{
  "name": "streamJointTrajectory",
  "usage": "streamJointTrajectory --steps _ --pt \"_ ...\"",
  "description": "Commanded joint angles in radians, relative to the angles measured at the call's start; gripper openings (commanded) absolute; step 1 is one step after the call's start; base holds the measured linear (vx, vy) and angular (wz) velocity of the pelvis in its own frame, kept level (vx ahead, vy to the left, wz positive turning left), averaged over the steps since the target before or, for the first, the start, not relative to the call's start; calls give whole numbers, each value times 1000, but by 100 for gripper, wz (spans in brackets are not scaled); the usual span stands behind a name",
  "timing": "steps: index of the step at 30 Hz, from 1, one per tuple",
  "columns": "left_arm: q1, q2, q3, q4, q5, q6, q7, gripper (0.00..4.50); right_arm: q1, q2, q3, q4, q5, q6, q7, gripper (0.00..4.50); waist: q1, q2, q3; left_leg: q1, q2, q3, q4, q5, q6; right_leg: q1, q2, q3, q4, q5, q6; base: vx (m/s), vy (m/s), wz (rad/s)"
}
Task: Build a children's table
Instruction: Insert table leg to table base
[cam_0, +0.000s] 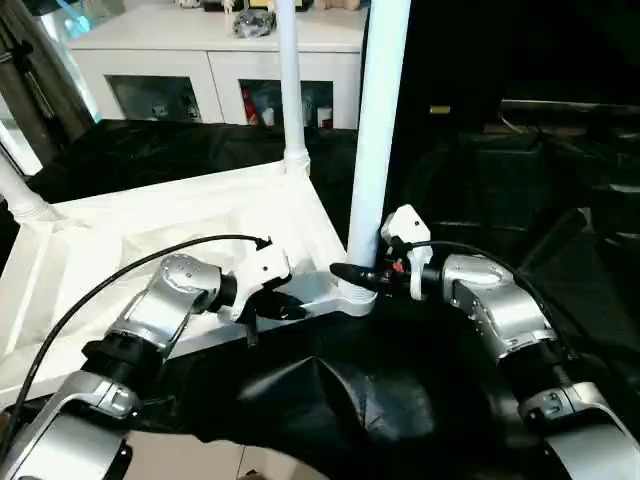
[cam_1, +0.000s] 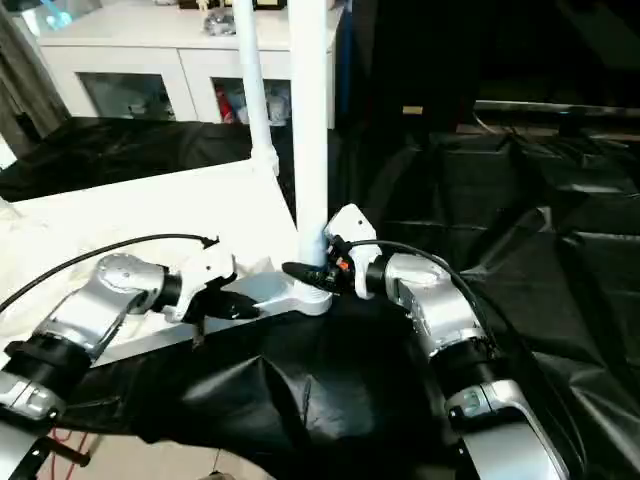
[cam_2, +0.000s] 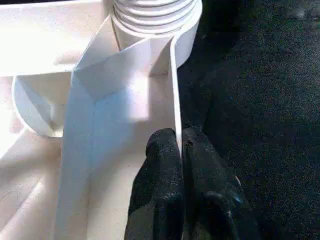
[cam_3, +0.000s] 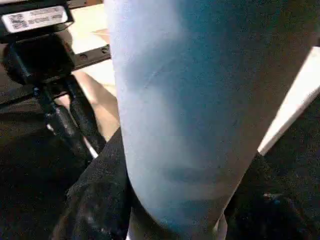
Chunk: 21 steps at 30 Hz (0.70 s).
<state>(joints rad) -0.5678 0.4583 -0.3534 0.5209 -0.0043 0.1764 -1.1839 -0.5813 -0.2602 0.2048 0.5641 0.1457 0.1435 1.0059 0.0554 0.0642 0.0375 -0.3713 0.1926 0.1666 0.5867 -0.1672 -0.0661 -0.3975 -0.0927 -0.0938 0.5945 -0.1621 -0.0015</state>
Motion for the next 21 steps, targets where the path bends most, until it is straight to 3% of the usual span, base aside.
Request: streamJointTrajectory --steps 1,5,12,14,15,16,21 --pt "-10 -3 -37 -68 -5 -41 -75 0 49 8 96 82 -55 21 51 191 0 -4 -47 12 34 -18 -85 -452 2 29 -59 45 -95 -506 -147 0 0 0" --pt "3 28 -64 -116 -7 -70 -149 0 37 -4 110 123 -65 -57 125 191 5 -2 -50 9 36 -13 -86 -417 12 35 -58 48 -86 -421 -185 0 0 0" --pt "-5 44 -64 -141 11 -37 -131 0 14 -9 113 148 -90 -119 145 191 4 -1 -50 12 36 -9 -87 -404 12 38 -56 48 -81 -386 -208 0 0 0" --pt "-11 35 -50 -136 9 -18 -99 0 12 -4 100 153 -86 -122 135 191 4 -11 -48 13 35 -8 -86 -409 14 37 -57 49 -85 -421 -200 0 0 0" --pt "-15 30 -42 -132 4 -4 -85 0 14 -1 92 155 -84 -124 124 191 5 -8 -46 15 35 -9 -86 -413 11 36 -58 49 -86 -446 -193 0 0 0" --pt "-19 22 -32 -129 -1 9 -68 0 16 3 82 156 -81 -121 103 191 3 -13 -44 17 34 -9 -87 -426 9 33 -58 48 -91 -477 -183 0 0 0" --pt "-45 -24 17 -137 -30 124 18 0 5 63 0 227 -62 -69 -119 191 -3 -17 -38 23 32 -16 -87 -467 -10 24 -61 43 -103 -603 -136 0 0 0"
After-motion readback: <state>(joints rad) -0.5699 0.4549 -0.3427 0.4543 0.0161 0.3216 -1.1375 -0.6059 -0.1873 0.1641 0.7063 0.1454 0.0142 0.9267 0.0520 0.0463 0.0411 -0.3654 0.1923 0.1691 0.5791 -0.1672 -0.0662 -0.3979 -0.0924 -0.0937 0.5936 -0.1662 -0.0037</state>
